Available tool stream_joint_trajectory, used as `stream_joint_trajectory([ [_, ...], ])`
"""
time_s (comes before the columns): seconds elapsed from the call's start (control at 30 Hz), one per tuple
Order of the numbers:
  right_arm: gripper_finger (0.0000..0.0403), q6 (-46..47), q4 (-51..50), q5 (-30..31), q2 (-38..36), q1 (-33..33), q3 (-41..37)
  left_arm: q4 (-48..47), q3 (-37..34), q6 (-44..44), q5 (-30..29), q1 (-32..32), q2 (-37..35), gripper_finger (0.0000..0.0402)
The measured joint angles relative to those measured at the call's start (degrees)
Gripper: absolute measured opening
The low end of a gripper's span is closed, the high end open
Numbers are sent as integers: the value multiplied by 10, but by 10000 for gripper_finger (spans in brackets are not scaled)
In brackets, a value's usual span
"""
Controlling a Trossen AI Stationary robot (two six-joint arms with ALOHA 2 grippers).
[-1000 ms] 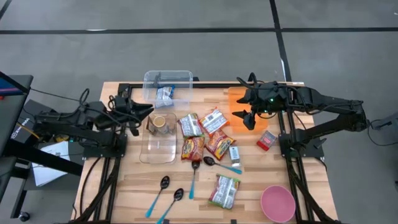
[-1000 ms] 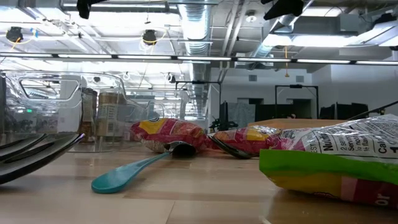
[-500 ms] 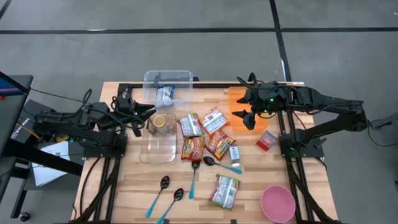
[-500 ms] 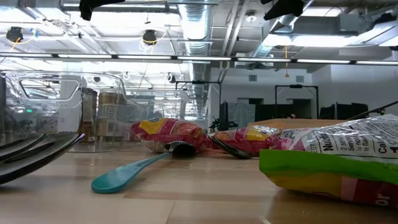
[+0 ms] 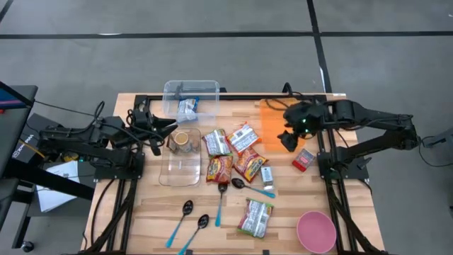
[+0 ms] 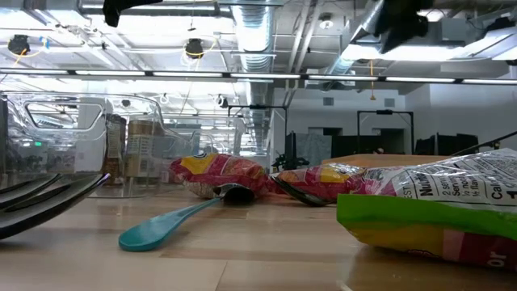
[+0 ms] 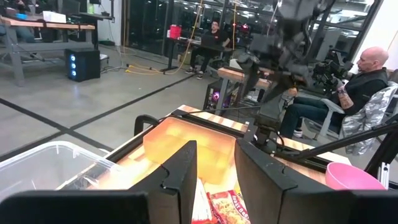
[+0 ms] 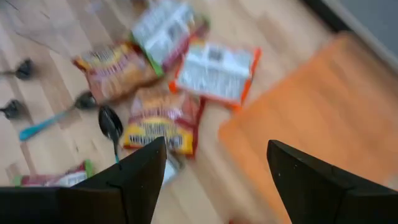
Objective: Pick & Place Food Item
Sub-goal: Put the white seasoning bottle into the transparent bin
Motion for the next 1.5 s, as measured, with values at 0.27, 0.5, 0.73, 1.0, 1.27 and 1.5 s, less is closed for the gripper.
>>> stream_joint_trajectory([
  [0.27, 272, 115, 50, -47, -5, 59, -102, 0, 0, 2, 0, 0, 0, 104],
  [0.5, 272, 265, 202, -61, -6, 137, -218, 0, 0, 12, 0, 0, 0, 104],
  [0.73, 272, 426, 284, -59, -5, 215, -287, 0, 0, 58, 0, 0, 0, 104],
  [1.0, 272, 501, 301, -46, -4, 199, -296, 5, 0, 71, -8, 0, 5, 104],
  [1.27, 272, 62, 334, -101, 31, 163, -246, 5, 0, 82, -11, 2, 14, 104],
  [1.5, 272, -470, 321, -119, 91, 187, -186, 8, 0, 92, -11, 7, 27, 104],
])
